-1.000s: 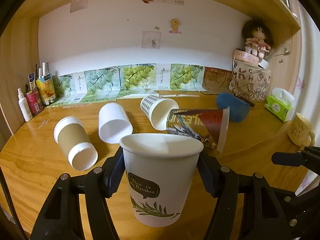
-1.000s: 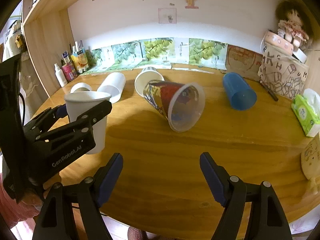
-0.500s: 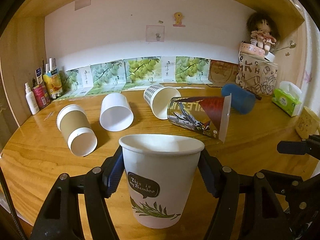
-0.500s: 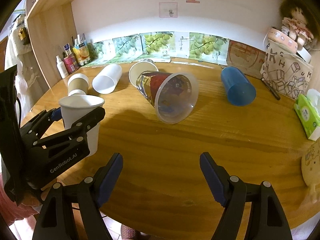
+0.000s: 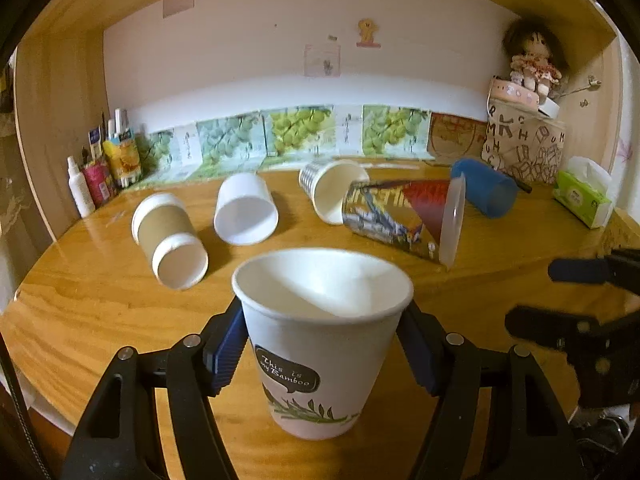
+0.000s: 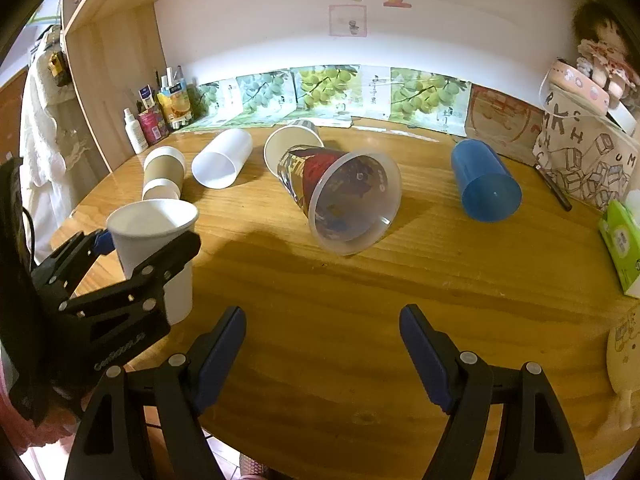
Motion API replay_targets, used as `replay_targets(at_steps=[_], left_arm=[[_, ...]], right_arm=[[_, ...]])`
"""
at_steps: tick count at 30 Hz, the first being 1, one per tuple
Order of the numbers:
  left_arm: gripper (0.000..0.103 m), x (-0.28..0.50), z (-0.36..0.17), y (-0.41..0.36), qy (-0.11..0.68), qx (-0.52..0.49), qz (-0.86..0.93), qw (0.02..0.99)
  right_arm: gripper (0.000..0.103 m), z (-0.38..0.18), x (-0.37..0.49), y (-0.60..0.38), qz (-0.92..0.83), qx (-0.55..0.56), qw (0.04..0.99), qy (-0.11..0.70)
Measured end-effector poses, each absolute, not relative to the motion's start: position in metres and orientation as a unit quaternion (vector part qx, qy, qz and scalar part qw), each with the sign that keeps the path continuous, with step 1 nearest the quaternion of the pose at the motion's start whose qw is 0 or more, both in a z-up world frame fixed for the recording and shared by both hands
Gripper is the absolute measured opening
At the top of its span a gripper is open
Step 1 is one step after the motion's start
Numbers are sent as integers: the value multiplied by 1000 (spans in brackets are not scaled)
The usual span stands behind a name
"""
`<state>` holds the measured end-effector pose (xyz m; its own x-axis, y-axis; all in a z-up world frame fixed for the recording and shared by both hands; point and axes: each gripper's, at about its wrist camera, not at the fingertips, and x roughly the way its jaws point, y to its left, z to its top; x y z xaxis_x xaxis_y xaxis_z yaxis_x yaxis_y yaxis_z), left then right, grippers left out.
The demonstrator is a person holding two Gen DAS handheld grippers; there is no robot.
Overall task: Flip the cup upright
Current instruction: 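Carry the upright cup with the left gripper over the desk, then lower the cup upright onto the desk and open the left gripper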
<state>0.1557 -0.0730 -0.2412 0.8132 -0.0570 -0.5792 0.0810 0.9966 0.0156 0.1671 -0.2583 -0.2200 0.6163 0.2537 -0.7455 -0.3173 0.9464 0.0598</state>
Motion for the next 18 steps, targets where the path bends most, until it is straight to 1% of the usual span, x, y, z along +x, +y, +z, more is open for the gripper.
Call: replay_targets(at_steps=[10, 18], left_arm=[[72, 134, -252, -73, 337, 32, -28, 941], [72, 125, -250, -76, 355, 41, -23, 934]], right_arm=[[80, -217, 167, -256, 172, -52, 897, 405], [80, -218, 164, -255, 183, -49, 893, 409]])
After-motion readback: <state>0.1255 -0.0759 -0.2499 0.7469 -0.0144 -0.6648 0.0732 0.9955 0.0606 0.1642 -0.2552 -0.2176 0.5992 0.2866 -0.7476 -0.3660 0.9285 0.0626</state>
